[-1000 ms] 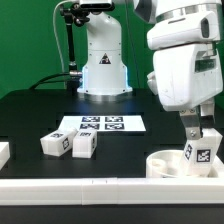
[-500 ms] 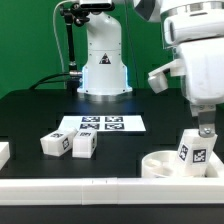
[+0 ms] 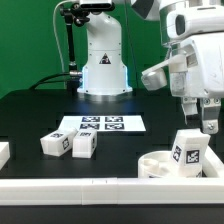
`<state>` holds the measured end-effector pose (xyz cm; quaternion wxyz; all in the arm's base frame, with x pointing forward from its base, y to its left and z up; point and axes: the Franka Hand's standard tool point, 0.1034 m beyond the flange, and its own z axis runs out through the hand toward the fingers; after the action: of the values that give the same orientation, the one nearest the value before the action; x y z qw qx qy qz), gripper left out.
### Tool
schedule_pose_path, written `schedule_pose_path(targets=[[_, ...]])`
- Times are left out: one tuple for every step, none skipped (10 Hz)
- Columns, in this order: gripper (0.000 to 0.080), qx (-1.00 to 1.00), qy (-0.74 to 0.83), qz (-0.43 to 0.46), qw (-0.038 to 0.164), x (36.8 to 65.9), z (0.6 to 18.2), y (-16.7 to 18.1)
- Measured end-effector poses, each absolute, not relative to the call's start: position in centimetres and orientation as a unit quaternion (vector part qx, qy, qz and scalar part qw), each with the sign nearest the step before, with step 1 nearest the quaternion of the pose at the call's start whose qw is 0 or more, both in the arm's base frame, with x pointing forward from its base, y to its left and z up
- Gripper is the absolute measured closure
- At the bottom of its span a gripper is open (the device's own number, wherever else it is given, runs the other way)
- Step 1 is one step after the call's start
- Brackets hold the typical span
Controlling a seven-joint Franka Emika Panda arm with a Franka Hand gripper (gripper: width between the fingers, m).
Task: Assemble stool
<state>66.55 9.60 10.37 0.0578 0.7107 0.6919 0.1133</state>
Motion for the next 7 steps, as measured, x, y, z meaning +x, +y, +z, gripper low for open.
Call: schedule_pose_path(targets=[[0.0151,0.712,0.69,0.114,0.059,66.5,10.7,9.4],[0.0151,0.715,0.687,0.115,0.06,66.5,11.1,9.3],[0.0151,0.717,0.684,0.116,0.061,66.5,11.3,9.3],[0.0151,0.719,0.683,0.115,0.06,66.3,11.1,9.2],[0.0151,0.719,0.683,0.112,0.057,66.0,10.7,9.1],[0.0151,0.719,0.685,0.108,0.054,65.7,10.1,8.9],[0.0151,0.718,0.686,0.105,0.052,65.6,9.6,8.7]])
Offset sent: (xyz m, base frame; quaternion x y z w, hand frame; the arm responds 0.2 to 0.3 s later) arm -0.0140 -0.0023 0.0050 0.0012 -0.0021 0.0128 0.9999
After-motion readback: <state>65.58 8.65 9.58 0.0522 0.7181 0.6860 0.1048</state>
